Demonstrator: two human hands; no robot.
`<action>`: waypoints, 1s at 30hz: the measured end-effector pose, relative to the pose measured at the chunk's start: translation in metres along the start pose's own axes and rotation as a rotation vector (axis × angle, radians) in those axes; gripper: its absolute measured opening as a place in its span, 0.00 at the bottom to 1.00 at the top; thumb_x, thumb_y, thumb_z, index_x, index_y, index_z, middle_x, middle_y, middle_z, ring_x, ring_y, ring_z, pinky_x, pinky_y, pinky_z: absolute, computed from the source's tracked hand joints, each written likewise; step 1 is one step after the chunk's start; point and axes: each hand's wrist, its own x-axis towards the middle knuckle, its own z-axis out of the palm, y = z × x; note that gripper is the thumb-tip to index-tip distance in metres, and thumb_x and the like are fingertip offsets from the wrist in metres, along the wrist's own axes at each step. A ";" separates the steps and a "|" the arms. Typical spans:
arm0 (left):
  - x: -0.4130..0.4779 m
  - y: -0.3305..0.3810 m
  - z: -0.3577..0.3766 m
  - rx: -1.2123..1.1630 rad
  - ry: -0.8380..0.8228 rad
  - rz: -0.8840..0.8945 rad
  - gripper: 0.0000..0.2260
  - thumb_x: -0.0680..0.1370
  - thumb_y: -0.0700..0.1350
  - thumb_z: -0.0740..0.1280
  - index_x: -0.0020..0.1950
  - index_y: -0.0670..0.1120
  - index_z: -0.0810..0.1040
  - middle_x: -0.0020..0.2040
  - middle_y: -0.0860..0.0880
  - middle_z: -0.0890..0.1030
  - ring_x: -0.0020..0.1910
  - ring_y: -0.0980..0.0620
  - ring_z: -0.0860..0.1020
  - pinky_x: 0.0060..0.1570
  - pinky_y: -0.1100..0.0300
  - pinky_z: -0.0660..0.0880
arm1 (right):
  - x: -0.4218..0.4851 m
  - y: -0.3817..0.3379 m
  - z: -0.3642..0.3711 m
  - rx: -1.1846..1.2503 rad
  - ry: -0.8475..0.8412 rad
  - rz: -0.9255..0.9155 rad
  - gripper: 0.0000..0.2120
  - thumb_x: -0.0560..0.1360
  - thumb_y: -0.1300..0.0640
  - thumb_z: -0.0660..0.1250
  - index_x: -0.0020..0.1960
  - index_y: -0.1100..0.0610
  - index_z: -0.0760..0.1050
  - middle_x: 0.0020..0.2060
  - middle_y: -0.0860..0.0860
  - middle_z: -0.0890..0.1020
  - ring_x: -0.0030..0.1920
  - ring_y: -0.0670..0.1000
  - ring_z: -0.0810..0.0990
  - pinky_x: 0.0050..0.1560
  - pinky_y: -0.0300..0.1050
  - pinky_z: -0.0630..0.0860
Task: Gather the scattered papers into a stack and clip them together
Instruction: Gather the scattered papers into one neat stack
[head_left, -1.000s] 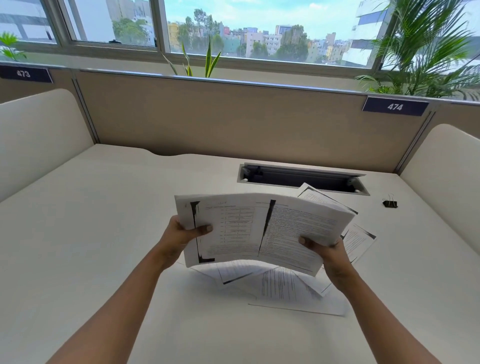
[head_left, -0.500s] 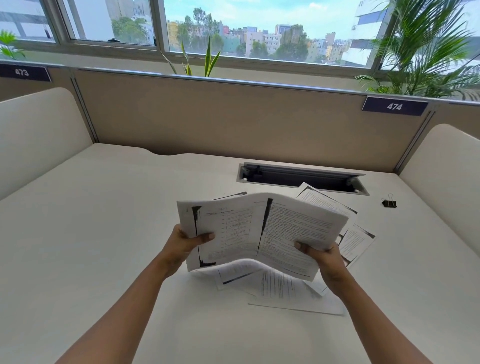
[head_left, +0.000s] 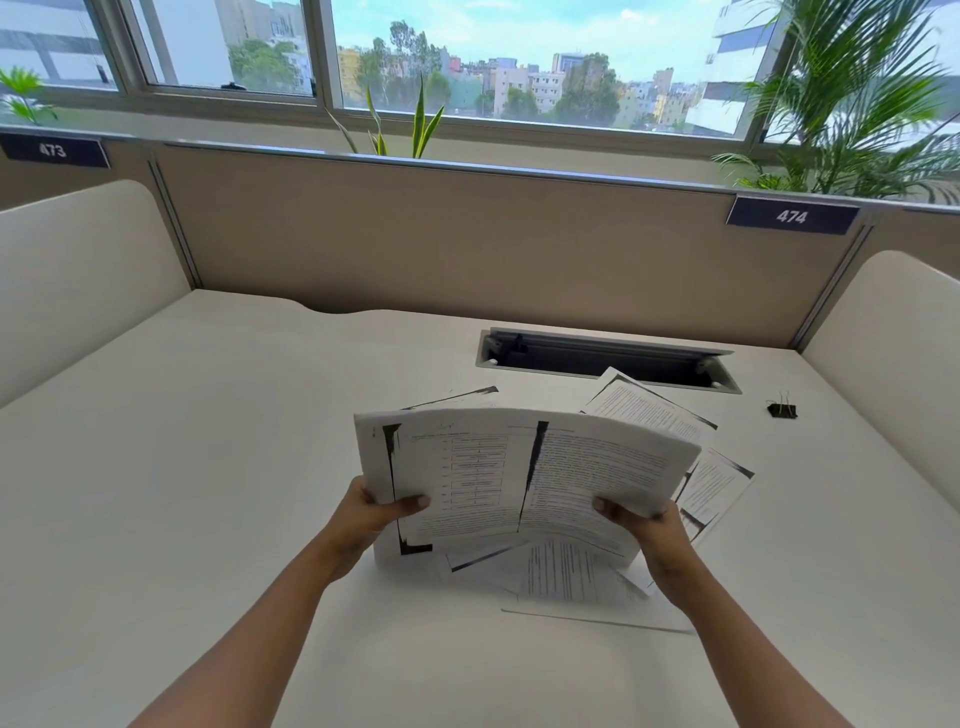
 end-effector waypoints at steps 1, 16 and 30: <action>-0.001 -0.002 0.000 -0.011 0.007 -0.005 0.28 0.51 0.51 0.82 0.49 0.53 0.81 0.49 0.53 0.85 0.54 0.53 0.79 0.45 0.65 0.79 | -0.001 0.001 0.000 -0.004 0.001 0.012 0.32 0.42 0.39 0.81 0.43 0.48 0.82 0.42 0.47 0.85 0.47 0.48 0.82 0.47 0.45 0.78; 0.000 0.010 0.002 0.097 0.195 -0.076 0.04 0.75 0.42 0.67 0.48 0.47 0.80 0.45 0.47 0.84 0.45 0.45 0.82 0.40 0.56 0.80 | 0.002 -0.005 0.005 0.034 0.033 0.066 0.16 0.63 0.53 0.76 0.48 0.57 0.80 0.38 0.49 0.86 0.38 0.48 0.84 0.34 0.38 0.80; -0.005 -0.005 -0.029 0.051 0.432 -0.382 0.16 0.74 0.36 0.67 0.61 0.33 0.73 0.54 0.36 0.78 0.47 0.41 0.77 0.54 0.48 0.74 | 0.002 0.027 -0.010 -1.001 0.048 0.138 0.26 0.73 0.50 0.68 0.68 0.55 0.68 0.69 0.51 0.69 0.69 0.52 0.67 0.66 0.44 0.63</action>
